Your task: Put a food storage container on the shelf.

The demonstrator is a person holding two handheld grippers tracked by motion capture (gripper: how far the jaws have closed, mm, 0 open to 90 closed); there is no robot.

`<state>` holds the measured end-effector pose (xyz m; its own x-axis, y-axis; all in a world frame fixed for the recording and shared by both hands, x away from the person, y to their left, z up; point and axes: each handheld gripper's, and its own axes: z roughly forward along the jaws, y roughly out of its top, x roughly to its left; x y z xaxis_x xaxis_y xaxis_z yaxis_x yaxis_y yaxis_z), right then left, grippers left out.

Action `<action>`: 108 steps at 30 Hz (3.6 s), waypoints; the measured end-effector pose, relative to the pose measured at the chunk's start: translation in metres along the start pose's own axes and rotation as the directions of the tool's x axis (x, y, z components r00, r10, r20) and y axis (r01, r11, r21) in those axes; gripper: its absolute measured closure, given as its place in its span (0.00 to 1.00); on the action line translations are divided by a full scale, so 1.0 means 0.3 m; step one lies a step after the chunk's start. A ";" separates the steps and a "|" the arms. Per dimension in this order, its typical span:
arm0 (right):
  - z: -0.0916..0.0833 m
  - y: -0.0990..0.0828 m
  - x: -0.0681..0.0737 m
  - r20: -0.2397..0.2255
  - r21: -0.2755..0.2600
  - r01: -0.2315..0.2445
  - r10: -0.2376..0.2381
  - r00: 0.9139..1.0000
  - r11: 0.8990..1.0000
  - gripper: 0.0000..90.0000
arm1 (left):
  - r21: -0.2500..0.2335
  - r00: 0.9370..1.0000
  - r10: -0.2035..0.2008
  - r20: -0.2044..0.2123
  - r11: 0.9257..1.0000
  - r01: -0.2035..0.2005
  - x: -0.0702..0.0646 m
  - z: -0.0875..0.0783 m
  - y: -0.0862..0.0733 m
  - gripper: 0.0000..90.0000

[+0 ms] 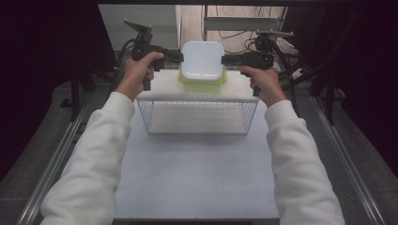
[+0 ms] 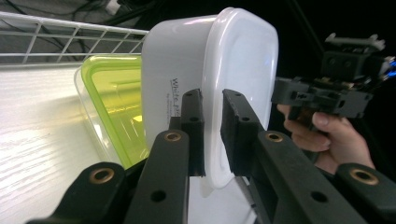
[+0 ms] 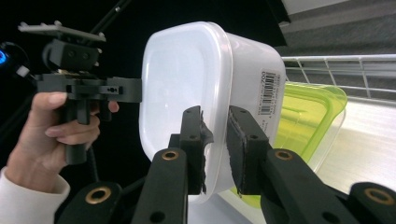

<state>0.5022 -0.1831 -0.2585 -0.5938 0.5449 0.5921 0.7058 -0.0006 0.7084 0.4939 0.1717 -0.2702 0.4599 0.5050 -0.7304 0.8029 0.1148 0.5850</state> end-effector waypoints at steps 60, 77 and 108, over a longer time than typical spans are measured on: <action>-0.196 -0.162 -0.025 0.099 -0.072 0.137 -0.130 0.987 0.988 0.36 | -0.036 0.961 0.263 -0.082 0.963 -0.267 -0.022 -0.122 -0.217 0.35; -0.274 -0.521 -0.088 0.070 -0.001 0.215 -0.214 0.974 0.977 0.34 | -0.012 0.942 0.317 -0.113 0.947 -0.320 0.054 -0.152 -0.588 0.35; -0.224 -0.819 -0.158 0.145 0.164 0.237 -0.260 0.955 0.958 0.28 | 0.096 0.921 0.325 -0.212 0.945 -0.312 0.184 -0.164 -0.892 0.34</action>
<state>0.3311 -0.2651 -0.4348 -0.6947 0.6418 0.3249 0.5987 0.2655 0.7557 0.2858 0.2109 -0.4496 0.6045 0.6843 -0.4078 0.6520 -0.1308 0.7469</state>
